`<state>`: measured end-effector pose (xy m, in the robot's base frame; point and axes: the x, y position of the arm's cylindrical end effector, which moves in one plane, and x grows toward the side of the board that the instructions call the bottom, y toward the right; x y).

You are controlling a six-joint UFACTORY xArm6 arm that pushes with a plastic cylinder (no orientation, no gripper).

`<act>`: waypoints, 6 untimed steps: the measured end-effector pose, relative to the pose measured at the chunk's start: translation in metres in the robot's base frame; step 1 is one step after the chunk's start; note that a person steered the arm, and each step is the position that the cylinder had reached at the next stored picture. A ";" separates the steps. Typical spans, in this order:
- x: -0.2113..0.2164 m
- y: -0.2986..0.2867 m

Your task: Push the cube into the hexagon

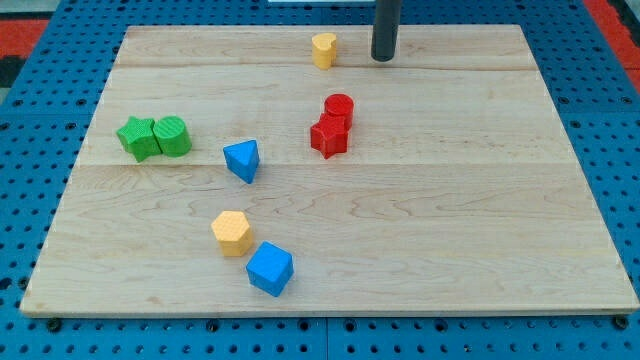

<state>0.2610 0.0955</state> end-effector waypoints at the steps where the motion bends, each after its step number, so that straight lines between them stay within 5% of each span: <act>1: 0.024 0.070; 3: 0.157 0.051; 5: 0.353 0.011; 6: 0.358 -0.034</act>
